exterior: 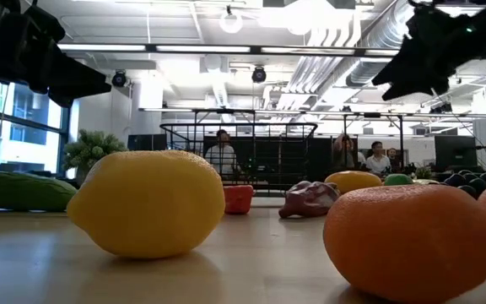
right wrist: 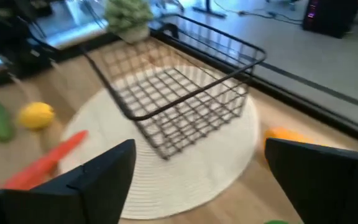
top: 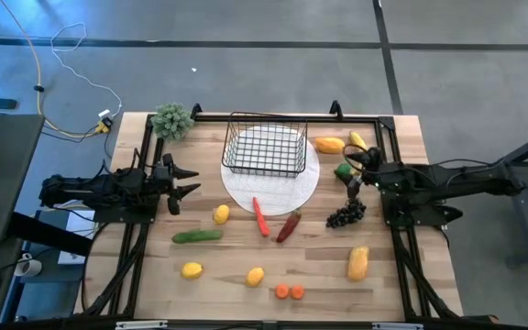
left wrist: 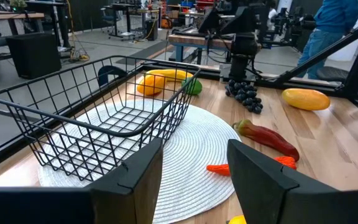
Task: Build produce basket
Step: Put the top mango into the wire basket
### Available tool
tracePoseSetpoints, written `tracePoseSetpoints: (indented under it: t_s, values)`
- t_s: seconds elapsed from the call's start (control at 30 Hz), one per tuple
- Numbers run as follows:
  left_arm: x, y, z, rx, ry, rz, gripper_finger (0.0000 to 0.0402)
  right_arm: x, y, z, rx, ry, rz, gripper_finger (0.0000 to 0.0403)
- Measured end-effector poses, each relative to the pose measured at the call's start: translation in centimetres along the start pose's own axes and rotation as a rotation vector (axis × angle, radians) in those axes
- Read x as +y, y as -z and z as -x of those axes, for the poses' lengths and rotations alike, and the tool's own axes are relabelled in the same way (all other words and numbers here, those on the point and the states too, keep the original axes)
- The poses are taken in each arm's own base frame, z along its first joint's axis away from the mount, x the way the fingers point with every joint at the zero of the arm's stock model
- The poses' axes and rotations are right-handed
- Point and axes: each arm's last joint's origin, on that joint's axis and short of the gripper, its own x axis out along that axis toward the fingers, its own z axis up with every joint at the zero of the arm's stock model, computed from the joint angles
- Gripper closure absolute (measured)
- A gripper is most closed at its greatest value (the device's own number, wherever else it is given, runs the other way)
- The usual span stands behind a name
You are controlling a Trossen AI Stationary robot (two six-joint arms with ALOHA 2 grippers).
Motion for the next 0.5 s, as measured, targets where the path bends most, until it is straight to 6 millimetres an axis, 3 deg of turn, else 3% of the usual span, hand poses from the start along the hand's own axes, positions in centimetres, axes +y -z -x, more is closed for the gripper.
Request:
tracePoseSetpoints:
  t_s: [0.17, 0.5]
  values:
    - [0.0, 0.0, 0.0, 0.0, 0.0, 0.0, 0.0234, 0.1, -2.3, -1.0, 0.077, 0.074, 0.082, 0.0008]
    - [0.0, 0.0, 0.0, 0.0, 0.0, 0.0, 0.0234, -1.3, -4.8, -3.5, 0.248, 0.184, 0.232, 0.0003]
